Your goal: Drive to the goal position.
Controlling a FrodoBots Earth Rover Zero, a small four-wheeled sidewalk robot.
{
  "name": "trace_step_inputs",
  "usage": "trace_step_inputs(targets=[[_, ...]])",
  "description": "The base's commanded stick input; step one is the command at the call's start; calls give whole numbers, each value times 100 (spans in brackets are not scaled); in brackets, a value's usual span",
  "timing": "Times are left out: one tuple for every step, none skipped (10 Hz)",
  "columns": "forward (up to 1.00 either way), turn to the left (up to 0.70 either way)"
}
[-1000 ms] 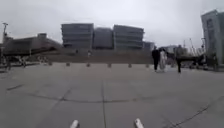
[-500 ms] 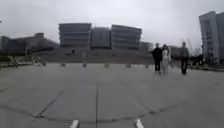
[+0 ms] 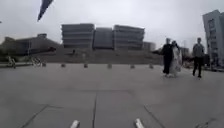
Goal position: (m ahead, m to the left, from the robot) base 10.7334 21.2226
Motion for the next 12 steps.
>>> trace_step_inputs(targets=[[100, 12], [100, 34], [100, 18], [100, 0], [100, 0], [100, 0], [100, 0], [100, 0], [100, 0], [100, 0], [100, 0], [100, 0]])
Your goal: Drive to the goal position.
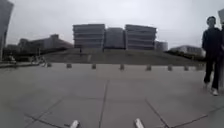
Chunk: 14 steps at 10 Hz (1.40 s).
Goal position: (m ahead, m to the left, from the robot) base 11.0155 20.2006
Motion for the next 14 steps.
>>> trace_step_inputs(targets=[[100, 0], [100, 0], [100, 0], [100, 0], [100, 0], [100, 0], [100, 0], [100, 0], [100, 0], [100, 0], [100, 0], [100, 0], [100, 0], [100, 0]])
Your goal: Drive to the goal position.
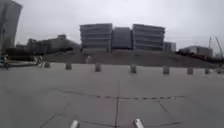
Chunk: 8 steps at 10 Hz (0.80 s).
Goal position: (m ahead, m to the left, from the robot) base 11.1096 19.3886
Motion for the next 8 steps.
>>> trace_step_inputs(targets=[[100, 0], [100, 0], [100, -29], [100, -39], [100, -40], [100, -40], [100, -40], [100, -40]])
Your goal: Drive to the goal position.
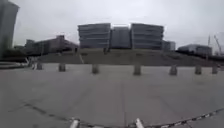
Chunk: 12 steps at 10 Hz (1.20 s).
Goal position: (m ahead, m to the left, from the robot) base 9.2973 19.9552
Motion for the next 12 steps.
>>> trace_step_inputs(targets=[[100, -40], [100, -40], [100, -40], [100, -40], [100, -20], [100, 0], [100, 0], [100, 0], [100, 0], [100, 0], [100, 0], [100, 0]])
